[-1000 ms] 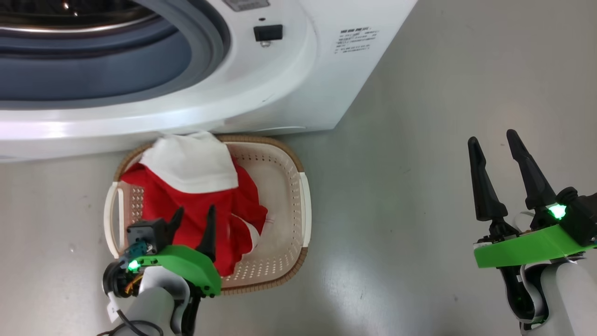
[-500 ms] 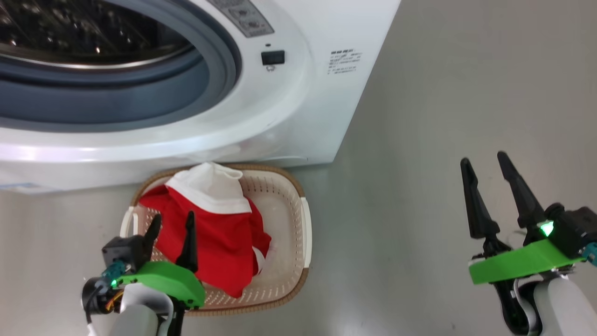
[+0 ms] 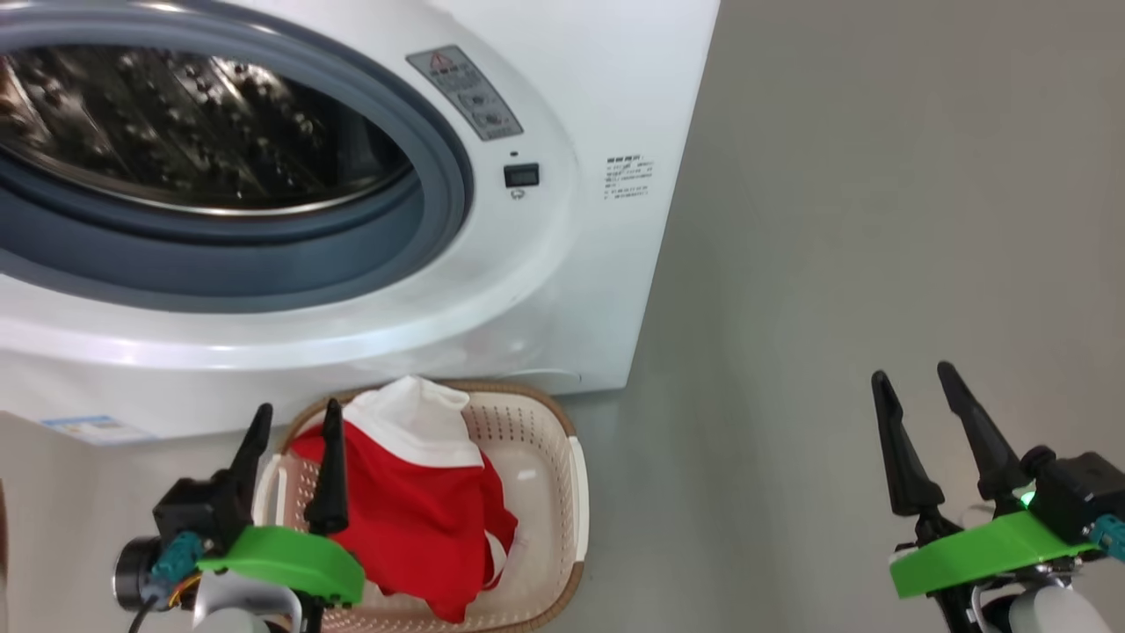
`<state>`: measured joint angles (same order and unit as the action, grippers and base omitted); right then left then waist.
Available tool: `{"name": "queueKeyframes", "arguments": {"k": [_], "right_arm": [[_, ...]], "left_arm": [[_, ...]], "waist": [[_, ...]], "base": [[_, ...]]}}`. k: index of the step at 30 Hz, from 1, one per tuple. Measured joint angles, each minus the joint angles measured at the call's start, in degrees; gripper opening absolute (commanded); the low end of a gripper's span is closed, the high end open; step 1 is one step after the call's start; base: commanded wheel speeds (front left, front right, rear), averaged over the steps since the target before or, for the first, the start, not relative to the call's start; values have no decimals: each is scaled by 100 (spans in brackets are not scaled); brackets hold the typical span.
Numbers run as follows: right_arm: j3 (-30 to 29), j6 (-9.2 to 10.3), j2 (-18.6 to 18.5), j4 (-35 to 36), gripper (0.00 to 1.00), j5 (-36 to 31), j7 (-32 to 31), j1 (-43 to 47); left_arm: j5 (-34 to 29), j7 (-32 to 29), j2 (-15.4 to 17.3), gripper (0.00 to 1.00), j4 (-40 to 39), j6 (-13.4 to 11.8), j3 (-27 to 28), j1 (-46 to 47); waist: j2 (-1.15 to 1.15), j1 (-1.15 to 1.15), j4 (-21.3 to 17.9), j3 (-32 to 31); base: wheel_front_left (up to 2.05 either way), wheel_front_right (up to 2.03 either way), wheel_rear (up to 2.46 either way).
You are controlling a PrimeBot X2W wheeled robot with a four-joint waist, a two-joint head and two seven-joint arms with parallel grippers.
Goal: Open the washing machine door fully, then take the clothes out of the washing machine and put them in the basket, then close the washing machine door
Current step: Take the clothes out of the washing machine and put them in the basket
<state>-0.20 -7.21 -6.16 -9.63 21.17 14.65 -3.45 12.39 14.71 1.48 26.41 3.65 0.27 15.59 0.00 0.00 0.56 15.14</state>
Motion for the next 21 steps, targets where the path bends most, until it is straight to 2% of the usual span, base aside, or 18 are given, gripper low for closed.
{"name": "queueKeyframes", "arguments": {"k": [10,21], "right_arm": [[-155,0,53,-8,100,-1,-1,482],[-264,0,53,27,100,-1,0,792]], "left_arm": [[-256,0,10,100,-881,42,71,-719],[-383,0,52,100,-1581,-15,212,-1449]], "waist": [[0,0,12,-550],[0,0,33,-874]], "base": [[0,0,0],[0,0,0]]}}
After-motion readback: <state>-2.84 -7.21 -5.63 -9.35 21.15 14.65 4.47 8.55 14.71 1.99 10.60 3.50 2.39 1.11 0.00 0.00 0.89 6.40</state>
